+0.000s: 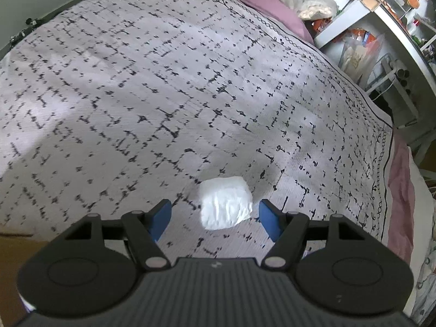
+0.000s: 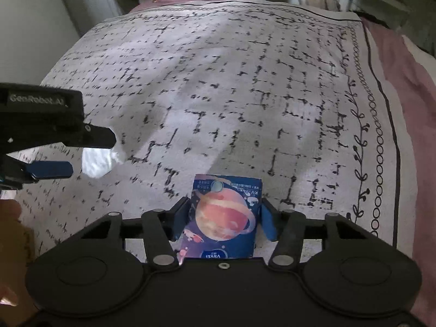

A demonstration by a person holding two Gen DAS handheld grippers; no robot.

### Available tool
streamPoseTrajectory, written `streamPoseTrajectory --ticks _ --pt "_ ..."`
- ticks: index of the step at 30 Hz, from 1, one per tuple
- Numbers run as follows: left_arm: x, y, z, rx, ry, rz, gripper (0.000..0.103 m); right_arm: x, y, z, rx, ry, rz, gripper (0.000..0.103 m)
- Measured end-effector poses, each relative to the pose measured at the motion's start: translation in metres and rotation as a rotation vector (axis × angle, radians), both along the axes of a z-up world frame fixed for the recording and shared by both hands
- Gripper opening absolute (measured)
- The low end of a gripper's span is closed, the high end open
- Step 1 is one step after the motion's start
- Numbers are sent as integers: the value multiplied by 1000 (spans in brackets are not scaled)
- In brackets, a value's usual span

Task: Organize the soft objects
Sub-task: 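Grasp the white tissue with left gripper while right grasps the blue card box, then carry the white tissue and blue card box over the box with both grippers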

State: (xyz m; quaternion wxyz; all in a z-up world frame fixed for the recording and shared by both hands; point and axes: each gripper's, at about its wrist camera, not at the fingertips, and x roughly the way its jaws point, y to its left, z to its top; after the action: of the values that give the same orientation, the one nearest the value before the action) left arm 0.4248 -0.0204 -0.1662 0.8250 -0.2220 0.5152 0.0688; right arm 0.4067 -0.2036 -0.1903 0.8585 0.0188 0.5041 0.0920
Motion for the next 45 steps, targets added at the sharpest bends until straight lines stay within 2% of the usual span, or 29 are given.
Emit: streamPoseTrajectory --ticks 7,14,17,18,19,20,32,45 --pt "14 -13 -19 41 7 -9 69 0 -5 2 33 -20 -4 51" --pt "14 -19 -22 115 -63 -9 69 -6 -12 12 68 -38 -3 51" --pt "9 -19 -21 122 -99 9 60 -8 -15 15 76 -50 -6 51" --pt "6 -19 -20 124 -107 5 48 -8 -16 16 80 -52 -5 51" --pt "5 -20 -19 126 -110 0 43 -9 -16 18 84 -54 -5 51" --pt "2 -20 -18 126 -113 -4 43 -10 -17 19 88 -56 -4 51" --pt "-49 -12 22 119 -197 -13 42 -26 -18 42 148 -102 23 51" --pt "-111 16 65 69 -231 8 43 -51 -1 74 192 -167 65 51"
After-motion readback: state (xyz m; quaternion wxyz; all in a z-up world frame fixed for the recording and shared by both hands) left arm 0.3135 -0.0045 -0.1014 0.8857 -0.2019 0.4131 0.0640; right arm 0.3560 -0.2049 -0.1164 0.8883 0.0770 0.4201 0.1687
